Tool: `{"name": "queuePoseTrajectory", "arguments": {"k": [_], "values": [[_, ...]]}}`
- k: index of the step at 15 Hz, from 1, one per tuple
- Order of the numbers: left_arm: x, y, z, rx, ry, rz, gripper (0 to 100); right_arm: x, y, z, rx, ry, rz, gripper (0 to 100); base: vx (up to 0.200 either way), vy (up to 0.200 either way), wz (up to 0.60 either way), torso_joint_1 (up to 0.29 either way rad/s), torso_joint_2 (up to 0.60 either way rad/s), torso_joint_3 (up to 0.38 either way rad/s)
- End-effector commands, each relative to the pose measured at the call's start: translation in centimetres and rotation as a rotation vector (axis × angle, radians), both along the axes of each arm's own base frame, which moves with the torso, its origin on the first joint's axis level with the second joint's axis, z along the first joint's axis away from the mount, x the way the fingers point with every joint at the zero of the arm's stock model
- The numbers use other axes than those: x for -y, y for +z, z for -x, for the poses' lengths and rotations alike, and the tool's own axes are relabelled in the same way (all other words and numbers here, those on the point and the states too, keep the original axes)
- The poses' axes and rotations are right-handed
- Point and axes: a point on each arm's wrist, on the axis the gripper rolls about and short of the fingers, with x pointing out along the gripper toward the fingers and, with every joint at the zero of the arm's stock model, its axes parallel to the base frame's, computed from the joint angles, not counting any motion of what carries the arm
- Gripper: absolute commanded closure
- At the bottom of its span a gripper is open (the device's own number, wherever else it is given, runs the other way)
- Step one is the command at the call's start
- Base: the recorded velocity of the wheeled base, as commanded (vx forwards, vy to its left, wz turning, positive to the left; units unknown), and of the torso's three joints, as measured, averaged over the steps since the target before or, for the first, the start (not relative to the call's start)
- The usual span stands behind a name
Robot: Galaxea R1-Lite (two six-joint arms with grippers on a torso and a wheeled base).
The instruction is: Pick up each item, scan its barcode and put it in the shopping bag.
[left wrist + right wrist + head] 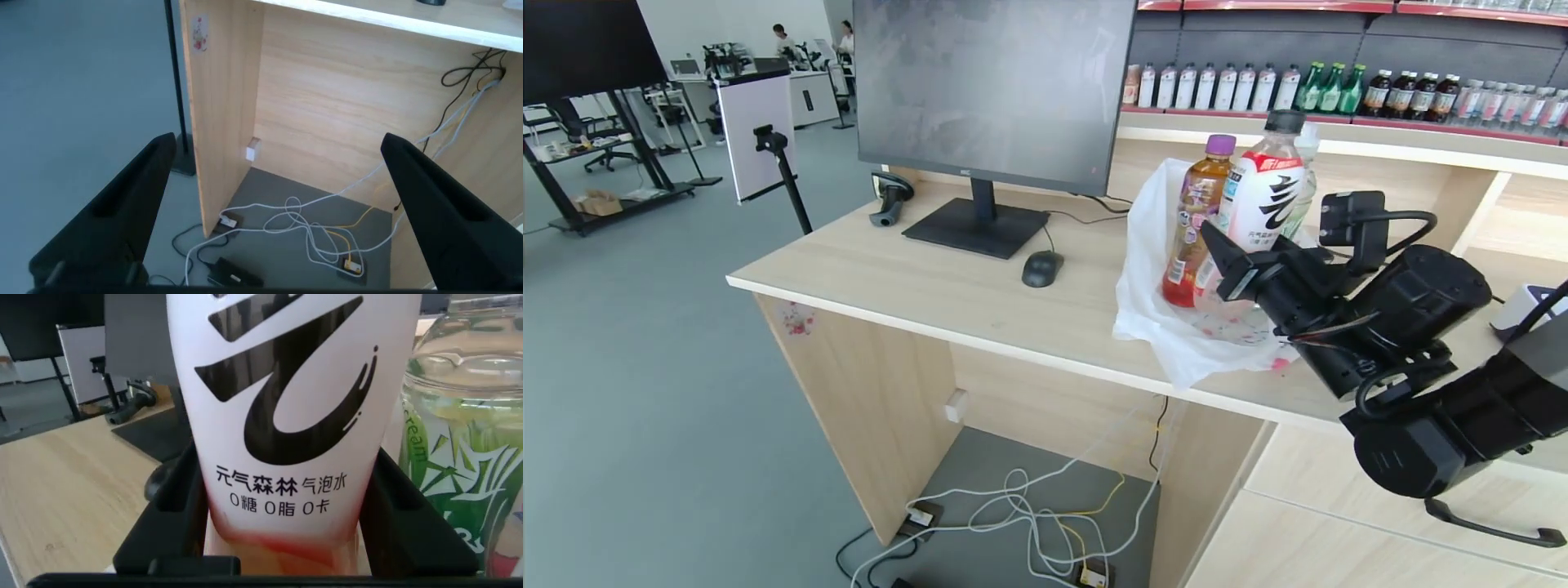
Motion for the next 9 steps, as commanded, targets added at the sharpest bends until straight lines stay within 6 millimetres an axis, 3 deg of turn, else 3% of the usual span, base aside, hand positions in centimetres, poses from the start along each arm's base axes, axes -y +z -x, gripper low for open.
{"name": "queuePoseTrajectory", "arguments": {"k": [1, 6, 9], "values": [[0.0, 0.0, 0.0, 0.000, 0.000, 0.000, 0, -0.1, -2.4, -1.5, -0.057, -0.012, 0.021, 100, 0.000, 0.000, 0.00, 0.000, 0.00, 0.000], [0.0, 0.0, 0.0, 0.000, 0.000, 0.000, 0, -0.4, -4.9, -2.4, -0.120, -0.013, 0.047, 100, 0.000, 0.000, 0.00, 0.000, 0.00, 0.000], [0.0, 0.0, 0.0, 0.000, 0.000, 0.000, 0, -0.3, -5.4, -2.4, -0.136, -0.013, 0.048, 100, 0.000, 0.000, 0.00, 0.000, 0.00, 0.000]]}}
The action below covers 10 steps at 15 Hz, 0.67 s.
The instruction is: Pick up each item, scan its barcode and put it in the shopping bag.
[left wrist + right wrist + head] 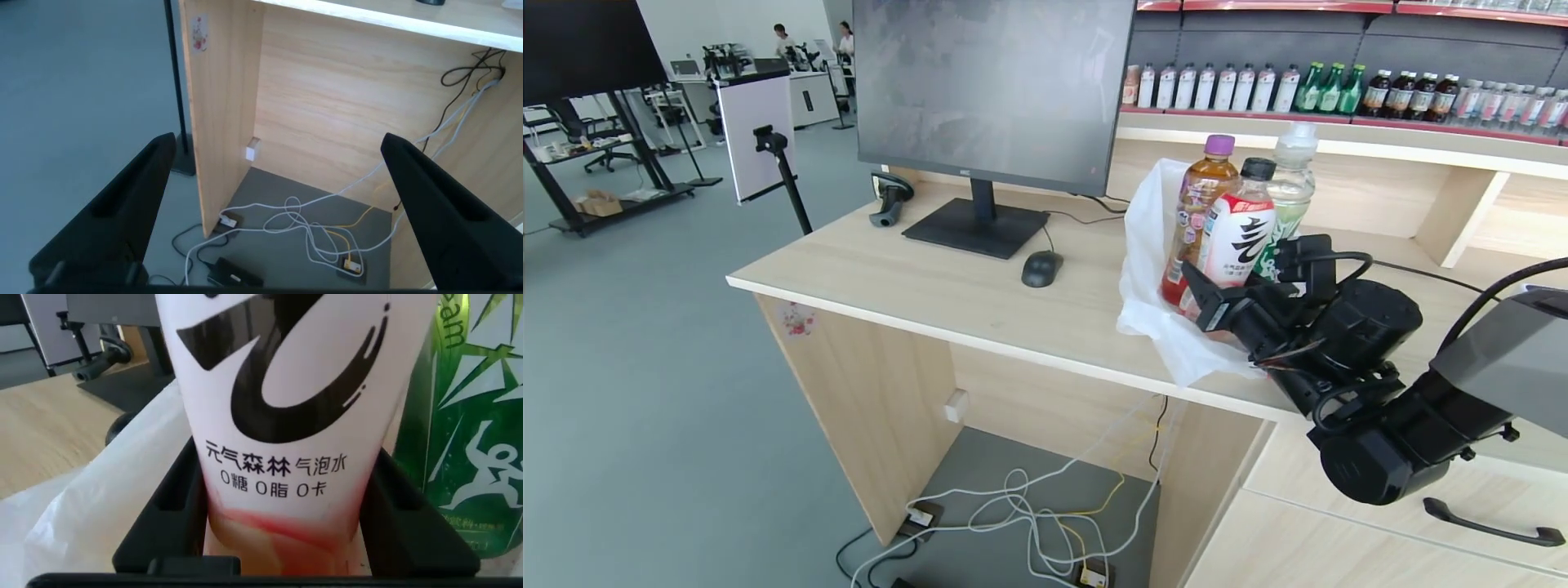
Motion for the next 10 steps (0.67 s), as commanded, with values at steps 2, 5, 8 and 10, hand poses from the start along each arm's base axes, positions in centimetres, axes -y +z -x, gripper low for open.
{"name": "queuePoseTrajectory", "arguments": {"k": [2, 5, 8, 10], "values": [[0.00, 0.00, 0.00, 0.001, 0.000, 0.000, 0, -0.12, -0.80, -0.19, -0.026, 0.001, 0.006, 100, 0.000, 0.000, 0.00, 0.000, 0.00, 0.000], [0.00, 0.00, 0.00, 0.001, 0.000, 0.000, 0, -0.07, -0.61, -0.04, -0.023, 0.001, 0.005, 100, 0.000, 0.000, 0.00, 0.000, 0.00, 0.000], [0.00, 0.00, 0.00, 0.001, 0.000, 0.000, 0, 0.00, -0.82, 0.18, -0.037, 0.002, 0.003, 100, 0.000, 0.000, 0.00, 0.000, 0.00, 0.000], [0.00, 0.00, 0.00, 0.001, 0.000, 0.000, 0, 0.00, -0.73, 0.18, -0.034, 0.002, 0.002, 0, 0.000, 0.000, 0.00, 0.000, 0.00, 0.000]]}}
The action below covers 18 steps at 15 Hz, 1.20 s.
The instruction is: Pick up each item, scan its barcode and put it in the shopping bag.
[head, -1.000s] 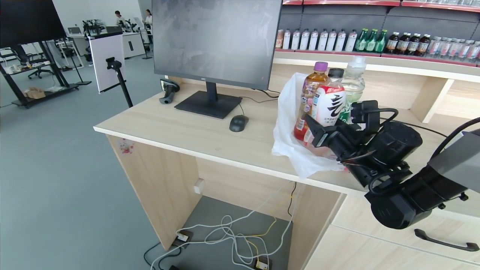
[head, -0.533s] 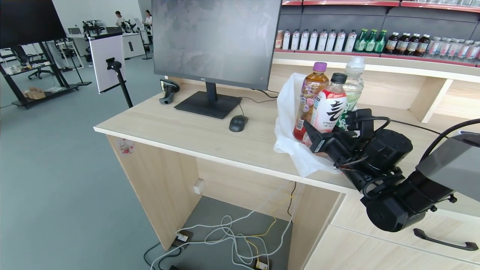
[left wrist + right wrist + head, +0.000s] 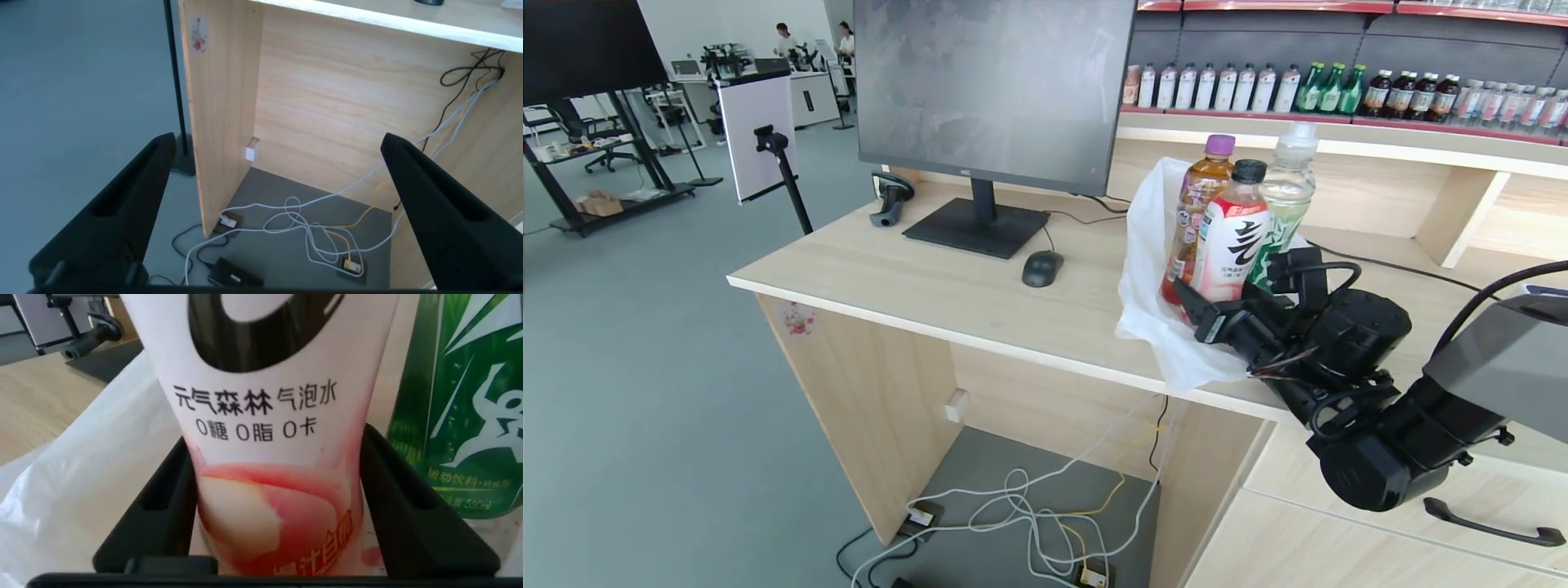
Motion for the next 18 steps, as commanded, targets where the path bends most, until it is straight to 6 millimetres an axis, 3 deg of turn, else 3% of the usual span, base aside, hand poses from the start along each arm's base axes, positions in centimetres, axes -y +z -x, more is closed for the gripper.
{"name": "queuePoseTrajectory", "arguments": {"k": [1, 5, 8, 12, 15, 16, 18], "values": [[0.0, 0.0, 0.0, 0.001, 0.000, 0.000, 0, 0.0, 0.2, 0.0, 0.013, 0.000, -0.004, 0, 0.000, 0.000, 0.00, 0.000, 0.00, 0.000], [0.0, 0.0, 0.0, 0.001, 0.000, 0.000, 0, -0.2, 0.7, 0.4, 0.026, 0.008, -0.008, 0, 0.000, 0.000, 0.00, 0.000, 0.00, 0.000], [0.0, 0.0, 0.0, 0.001, 0.000, 0.000, 0, -0.5, 2.6, 1.8, 0.066, 0.028, -0.020, 0, 0.000, 0.000, 0.00, 0.000, 0.00, 0.000], [0.0, 0.0, 0.0, 0.001, 0.000, 0.000, 0, 0.1, 6.3, 5.8, 0.133, 0.059, -0.061, 0, 0.000, 0.000, 0.00, 0.000, 0.00, 0.000], [0.0, 0.0, 0.0, 0.001, 0.000, 0.000, 0, 1.6, 7.8, 9.1, 0.151, 0.057, -0.086, 0, 0.000, 0.000, 0.00, 0.000, 0.00, 0.000], [0.0, 0.0, 0.0, 0.001, 0.000, 0.000, 0, 2.9, 8.7, 10.9, 0.175, 0.039, -0.092, 0, 0.000, 0.000, 0.00, 0.000, 0.00, 0.000], [0.0, 0.0, 0.0, 0.001, 0.000, 0.000, 0, 4.5, 8.6, 14.6, 0.168, 0.031, -0.095, 0, 0.000, 0.000, -0.30, -0.001, 0.00, 0.001]]}}
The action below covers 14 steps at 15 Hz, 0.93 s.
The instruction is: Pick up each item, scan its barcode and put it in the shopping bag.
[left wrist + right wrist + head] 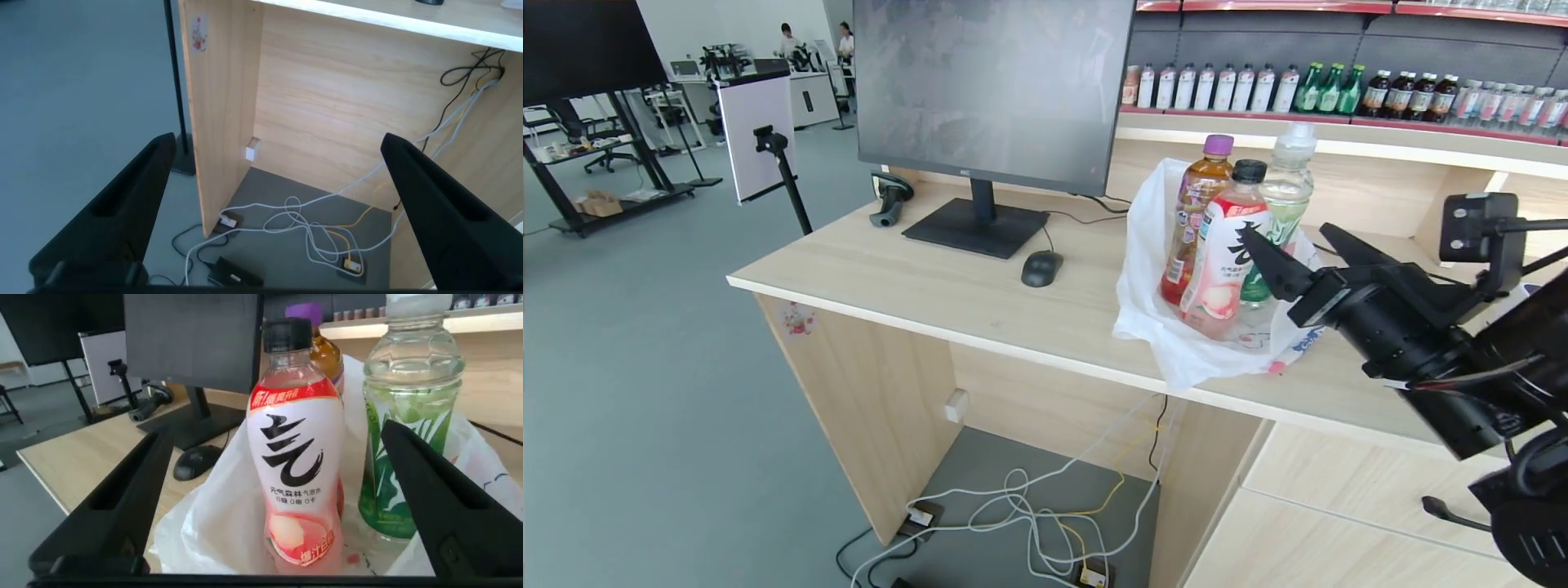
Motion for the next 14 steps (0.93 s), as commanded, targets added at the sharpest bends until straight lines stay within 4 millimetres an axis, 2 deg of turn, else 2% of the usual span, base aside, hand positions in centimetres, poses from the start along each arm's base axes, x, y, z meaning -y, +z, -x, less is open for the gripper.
{"name": "queuePoseTrajectory", "arguments": {"k": [1, 4, 6, 8, 10, 13, 14], "values": [[0.0, 0.0, 0.0, 0.001, 0.000, 0.001, 0, 2.7, 0.6, 6.4, 0.019, -0.007, -0.023, 0, 0.000, 0.000, -0.60, -0.002, 0.00, -0.002], [0.0, 0.0, 0.0, 0.001, 0.000, -0.001, 0, 4.4, -1.6, 11.4, -0.038, 0.019, -0.010, 0, 0.000, 0.000, -0.60, 0.002, 0.00, 0.004], [0.0, 0.0, 0.0, 0.001, 0.000, -0.004, 0, 4.7, -1.4, 12.9, 0.010, 0.077, 0.007, 0, 0.000, 0.000, -0.60, 0.005, 0.00, 0.000], [0.0, 0.0, 0.0, 0.001, 0.000, -0.002, 0, 4.9, -1.5, 14.0, 0.044, 0.143, 0.063, 0, 0.000, 0.000, 0.00, 0.000, 0.00, 0.000], [0.0, 0.0, 0.0, 0.001, 0.000, -0.002, 0, 5.4, -1.3, 15.2, 0.077, 0.116, 0.108, 0, 0.000, -0.200, 0.00, -0.002, 0.00, -0.002], [0.0, 0.0, 0.0, 0.001, 0.000, -0.002, 0, 6.6, -2.6, 18.2, -0.034, 0.090, 0.151, 0, 0.000, -0.200, 0.00, 0.006, 0.01, 0.007], [0.0, 0.0, 0.0, 0.000, 0.000, -0.001, 0, 7.5, -4.3, 20.7, -0.122, 0.094, 0.190, 0, 0.000, -0.200, 0.00, -0.002, 0.00, 0.002]]}}
